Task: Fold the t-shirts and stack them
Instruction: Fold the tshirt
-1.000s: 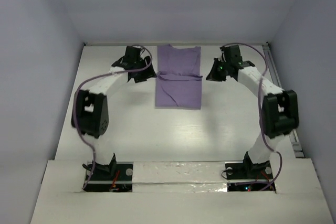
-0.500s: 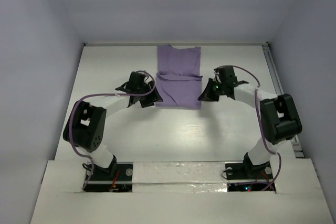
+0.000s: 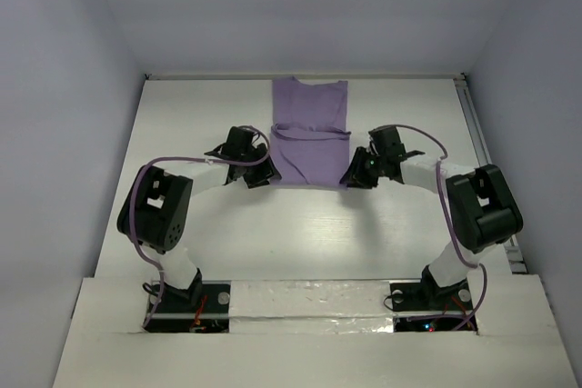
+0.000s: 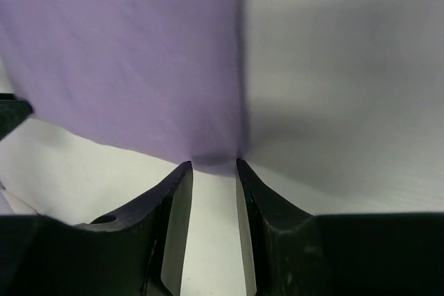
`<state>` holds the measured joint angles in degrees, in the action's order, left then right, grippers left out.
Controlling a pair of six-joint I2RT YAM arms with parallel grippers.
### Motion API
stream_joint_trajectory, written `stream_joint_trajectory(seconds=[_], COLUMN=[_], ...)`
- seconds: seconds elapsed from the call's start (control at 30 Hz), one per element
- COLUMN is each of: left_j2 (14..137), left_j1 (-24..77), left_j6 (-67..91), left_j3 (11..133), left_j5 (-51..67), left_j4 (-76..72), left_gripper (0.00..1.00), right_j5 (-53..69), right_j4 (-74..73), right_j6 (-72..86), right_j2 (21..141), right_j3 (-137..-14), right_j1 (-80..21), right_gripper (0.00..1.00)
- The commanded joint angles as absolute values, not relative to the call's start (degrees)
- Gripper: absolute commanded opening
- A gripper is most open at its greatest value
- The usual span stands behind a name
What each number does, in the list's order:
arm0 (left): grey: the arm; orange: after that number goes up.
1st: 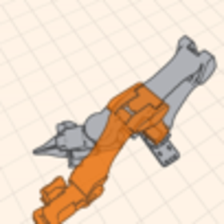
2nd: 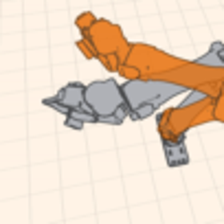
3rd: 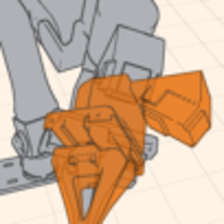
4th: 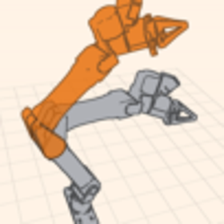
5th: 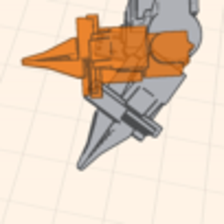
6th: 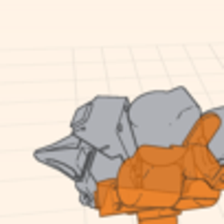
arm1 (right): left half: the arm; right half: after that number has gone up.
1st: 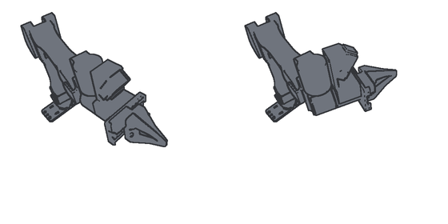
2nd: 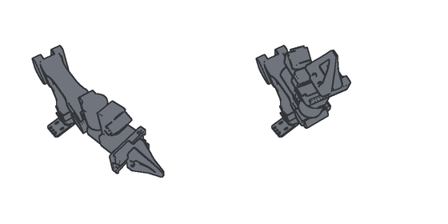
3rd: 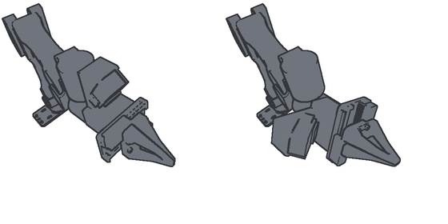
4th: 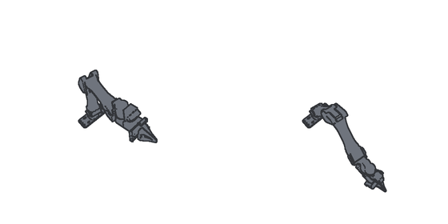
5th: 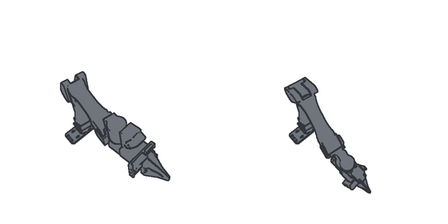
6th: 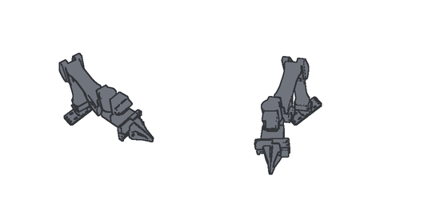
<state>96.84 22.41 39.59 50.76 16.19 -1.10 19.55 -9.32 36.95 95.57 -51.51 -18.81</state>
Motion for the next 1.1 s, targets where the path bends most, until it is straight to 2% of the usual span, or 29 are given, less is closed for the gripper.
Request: stream_joint_trajectory(seconds=[0.0, 0.1, 0.27, 0.4, 0.57, 0.7, 0.77, 0.8, 1.07], left_j2=[97.5, 97.5, 97.3, 97.6, 98.6, 98.8, 98.9, 98.8, 94.0], left_j1=[22.5, 22.5, 22.5, 22.5, 22.5, 22.5, 22.5, 22.5, 22.5], left_j6=[40.2, 40.6, 40.6, 40.8, 41.0, 40.9, 40.8, 40.7, 35.7], left_j3=[52.9, 52.4, 51.7, 51.2, 51.7, 52.1, 52.5, 52.6, 54.1], left_j5=[15.5, 15.4, 15.6, 15.8, 16.3, 16.6, 16.8, 16.8, 13.1], left_j4=[-0.7, -0.9, -0.4, -1.0, -1.6, -1.7, -1.8, -1.8, 4.5], left_gripper=[0.41, 0.38, 0.38, 0.38, 0.26, 0.11, 0.00, 0.00, 0.00], right_j5=[17.3, 17.9, 13.5, 15.0, 16.5, 16.3, 16.1, 15.6, 9.4], right_j4=[-6.5, -7.0, -9.3, -6.6, -3.7, -3.6, -3.6, -4.2, -12.8], right_j6=[38.8, 38.8, 39.7, 40.3, 40.3, 40.2, 40.1, 40.0, 34.5], right_j2=[93.2, 94.1, 92.6, 91.8, 96.8, 98.0, 98.3, 98.2, 89.1], right_j3=[-48.3, -48.7, -47.1, -44.6, -46.0, -48.0, -48.5, -48.9, -49.0], right_j1=[-18.9, -18.9, -18.9, -18.9, -18.9, -18.9, -18.9, -18.9, -18.9], right_gripper=[0.37, 0.37, 0.38, 0.39, 0.36, 0.25, 0.12, 0.01, 0.00])
